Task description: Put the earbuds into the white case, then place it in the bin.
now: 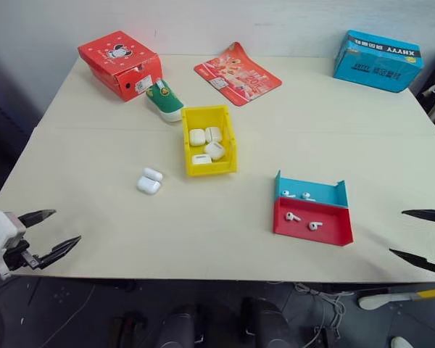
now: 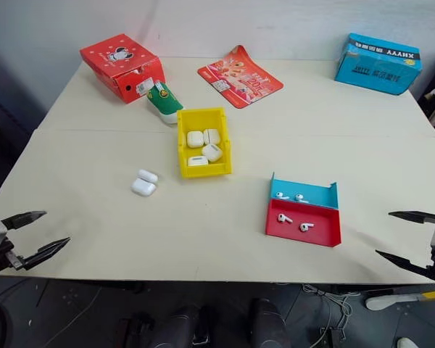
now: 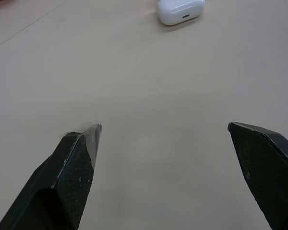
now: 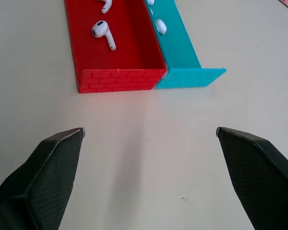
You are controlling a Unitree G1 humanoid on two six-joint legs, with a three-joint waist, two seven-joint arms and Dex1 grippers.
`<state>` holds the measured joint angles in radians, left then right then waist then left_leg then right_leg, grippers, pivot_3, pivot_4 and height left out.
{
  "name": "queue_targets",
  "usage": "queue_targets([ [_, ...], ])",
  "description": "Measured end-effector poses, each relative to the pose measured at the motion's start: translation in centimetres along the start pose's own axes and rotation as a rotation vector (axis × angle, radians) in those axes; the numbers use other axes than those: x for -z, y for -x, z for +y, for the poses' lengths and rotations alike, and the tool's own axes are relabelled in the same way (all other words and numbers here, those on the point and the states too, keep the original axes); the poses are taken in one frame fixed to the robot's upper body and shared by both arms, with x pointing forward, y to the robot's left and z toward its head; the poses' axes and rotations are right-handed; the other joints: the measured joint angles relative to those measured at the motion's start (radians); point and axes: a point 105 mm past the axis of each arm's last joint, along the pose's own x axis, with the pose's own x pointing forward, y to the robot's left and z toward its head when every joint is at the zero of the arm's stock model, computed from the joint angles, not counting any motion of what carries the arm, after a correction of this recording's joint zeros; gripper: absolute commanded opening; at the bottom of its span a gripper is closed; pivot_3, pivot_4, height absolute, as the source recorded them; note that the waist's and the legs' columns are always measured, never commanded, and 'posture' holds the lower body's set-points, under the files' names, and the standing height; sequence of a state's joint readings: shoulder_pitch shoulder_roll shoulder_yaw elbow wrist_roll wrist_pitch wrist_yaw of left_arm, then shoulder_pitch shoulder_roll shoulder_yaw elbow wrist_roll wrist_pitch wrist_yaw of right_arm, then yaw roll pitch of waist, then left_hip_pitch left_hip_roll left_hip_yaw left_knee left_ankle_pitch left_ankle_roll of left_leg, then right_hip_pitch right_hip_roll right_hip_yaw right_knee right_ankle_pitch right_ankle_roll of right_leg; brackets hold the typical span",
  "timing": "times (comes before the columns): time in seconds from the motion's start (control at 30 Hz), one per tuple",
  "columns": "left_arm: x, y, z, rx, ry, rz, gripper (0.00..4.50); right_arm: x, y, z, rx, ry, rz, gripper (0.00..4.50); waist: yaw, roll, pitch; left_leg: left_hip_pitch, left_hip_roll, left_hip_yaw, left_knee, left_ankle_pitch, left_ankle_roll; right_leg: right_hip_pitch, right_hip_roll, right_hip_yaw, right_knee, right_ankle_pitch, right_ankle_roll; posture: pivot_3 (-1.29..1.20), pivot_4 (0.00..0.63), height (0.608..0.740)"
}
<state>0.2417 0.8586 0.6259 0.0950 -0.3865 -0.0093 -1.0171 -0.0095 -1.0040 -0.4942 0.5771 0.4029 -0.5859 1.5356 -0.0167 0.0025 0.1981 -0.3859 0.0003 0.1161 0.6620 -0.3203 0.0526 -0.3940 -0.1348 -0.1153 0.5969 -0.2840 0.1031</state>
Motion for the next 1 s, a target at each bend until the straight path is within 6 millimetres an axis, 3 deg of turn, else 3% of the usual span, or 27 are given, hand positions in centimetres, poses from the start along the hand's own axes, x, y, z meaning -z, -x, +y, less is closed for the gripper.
queue_targets([
  [0.17, -0.2, -0.1, 0.2, -0.010, -0.003, -0.009, 4.47, -0.6, -1.3, 0.0, 0.022, 0.004, -0.043, 4.50, -0.007, 0.000, 0.000, 0.000, 0.000, 0.000, 0.000, 0.000, 0.000, 0.000, 0.000, 0.000, 0.000, 0.000, 0.000, 0.00, 0.150, 0.740],
  [0.3, 0.1, 0.1, 0.4, 0.004, 0.041, 0.033, 4.47, -3.1, -3.1, -0.3, 0.066, 0.012, -0.196, 4.50, -0.009, 0.000, 0.000, 0.000, 0.000, 0.000, 0.000, 0.000, 0.000, -0.001, 0.000, 0.000, 0.002, 0.000, 0.000, 0.00, 0.150, 0.740],
  [0.57, 3.6, 3.9, 4.9, -0.305, 0.321, 0.240, 4.47, -9.2, -6.6, 0.7, 0.092, 0.032, -0.567, 4.50, -0.010, 0.000, 0.000, 0.000, -0.001, 0.000, 0.000, 0.000, 0.000, -0.002, 0.000, 0.001, 0.006, -0.001, -0.001, 0.00, 0.150, 0.740],
  [0.73, 5.1, 5.4, 4.6, -0.359, 0.523, 0.363, 4.47, -11.2, -7.3, 1.9, 0.083, 0.052, -0.684, 4.50, -0.003, -0.002, -0.001, 0.000, -0.002, 0.000, 0.000, 0.000, 0.000, -0.002, -0.001, 0.001, 0.007, -0.001, -0.001, 0.00, 0.150, 0.740],
  [0.87, 2.4, 2.8, 2.9, -0.236, 0.565, 0.349, 4.47, -10.8, -7.5, 2.3, 0.105, 0.017, -0.695, 4.50, 0.015, -0.003, -0.001, 0.000, -0.003, 0.000, 0.001, 0.000, 0.000, -0.002, -0.003, 0.002, 0.008, -0.001, -0.001, 0.00, 0.150, 0.740],
  [1.0, -3.4, -1.5, 2.1, -0.111, 0.506, 0.261, 4.47, -11.0, -7.3, 2.1, 0.115, 0.047, -0.699, 4.50, 0.019, -0.003, -0.001, 0.001, -0.003, -0.001, 0.001, 0.001, -0.001, -0.001, -0.003, 0.002, 0.010, -0.001, -0.001, 0.00, 0.150, 0.740],
])
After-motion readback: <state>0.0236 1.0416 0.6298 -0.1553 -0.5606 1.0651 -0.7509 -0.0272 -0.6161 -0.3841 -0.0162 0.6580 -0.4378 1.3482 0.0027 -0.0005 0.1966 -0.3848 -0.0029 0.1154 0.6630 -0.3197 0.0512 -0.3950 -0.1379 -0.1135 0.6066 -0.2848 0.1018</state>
